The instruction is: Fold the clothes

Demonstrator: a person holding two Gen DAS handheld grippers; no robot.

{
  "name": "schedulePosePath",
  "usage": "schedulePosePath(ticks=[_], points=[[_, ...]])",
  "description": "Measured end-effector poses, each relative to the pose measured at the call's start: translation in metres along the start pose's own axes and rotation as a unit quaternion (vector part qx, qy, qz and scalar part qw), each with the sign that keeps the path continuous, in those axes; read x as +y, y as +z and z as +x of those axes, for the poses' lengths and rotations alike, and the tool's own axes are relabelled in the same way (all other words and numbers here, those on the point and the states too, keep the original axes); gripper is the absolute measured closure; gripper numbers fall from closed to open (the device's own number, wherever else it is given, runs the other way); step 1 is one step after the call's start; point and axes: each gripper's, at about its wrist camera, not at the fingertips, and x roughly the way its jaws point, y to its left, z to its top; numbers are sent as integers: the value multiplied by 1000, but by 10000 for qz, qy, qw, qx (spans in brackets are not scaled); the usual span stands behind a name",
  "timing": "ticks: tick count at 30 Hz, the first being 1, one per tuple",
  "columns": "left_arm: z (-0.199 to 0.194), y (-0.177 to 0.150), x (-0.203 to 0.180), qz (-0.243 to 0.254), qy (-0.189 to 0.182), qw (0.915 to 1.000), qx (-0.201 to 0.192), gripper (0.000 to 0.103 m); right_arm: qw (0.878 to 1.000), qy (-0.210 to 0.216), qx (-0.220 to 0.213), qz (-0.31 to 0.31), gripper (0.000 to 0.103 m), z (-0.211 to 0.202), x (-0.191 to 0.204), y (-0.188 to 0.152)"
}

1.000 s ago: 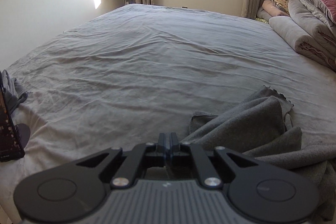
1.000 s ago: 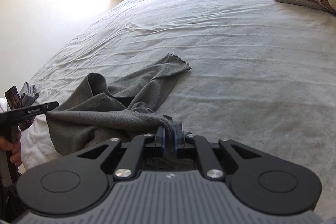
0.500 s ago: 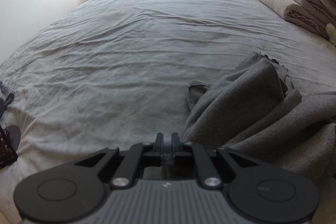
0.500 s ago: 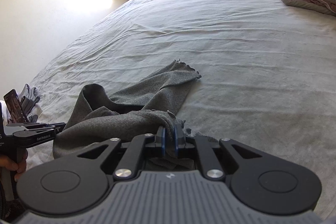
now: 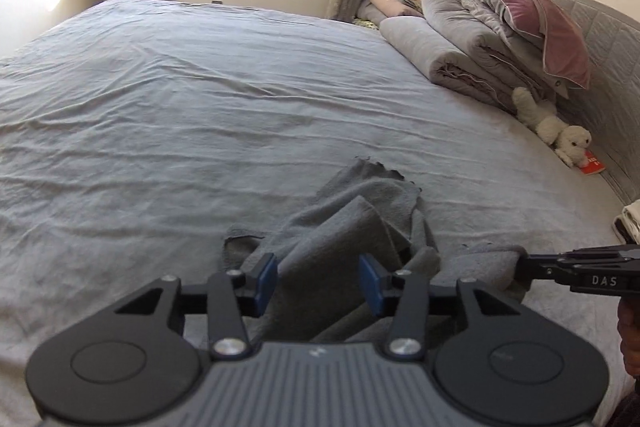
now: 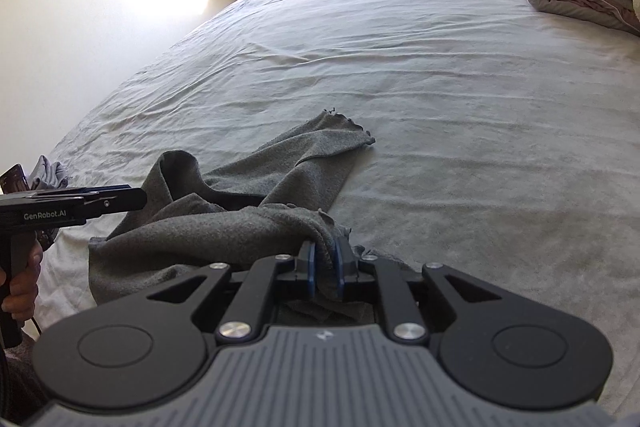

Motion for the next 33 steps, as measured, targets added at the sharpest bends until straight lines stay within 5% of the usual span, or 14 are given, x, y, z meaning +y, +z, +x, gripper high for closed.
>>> schedulePosePath(ticks=[3, 5, 8, 12, 19, 24, 27, 29, 33], points=[[12, 1, -5, 3, -94, 9998, 197, 63, 10000, -9, -19, 29, 89, -1, 0, 0], [16, 2, -6, -97, -121, 9996, 224, 101, 10000, -7, -47, 43, 88, -2, -1, 1], [16, 5, -9, -199, 59, 9998, 72, 103, 9999, -4, -107, 48, 88, -4, 0, 1], [-3, 15, -12, -217, 766, 9945, -674, 103, 9997, -35, -240, 104, 88, -8, 2, 3], [-24, 28, 8, -523, 2072, 9674, -1360, 103, 9982, 44, -600, 43, 88, -10, 15, 6], [-19, 22, 30, -924, 1349, 9816, -984, 101, 9985, 35, -551, -71, 88, -2, 21, 8], [-10, 17, 29, -837, 976, 9892, -709, 85, 9988, 11, -491, -20, 88, 3, 19, 9], [-6, 15, 26, -743, 737, 9929, -560, 61, 9989, 19, -473, 3, 88, 5, 18, 10], [2, 13, 18, -568, 198, 9978, -286, 47, 9989, 10, -462, 7, 88, 5, 20, 8]])
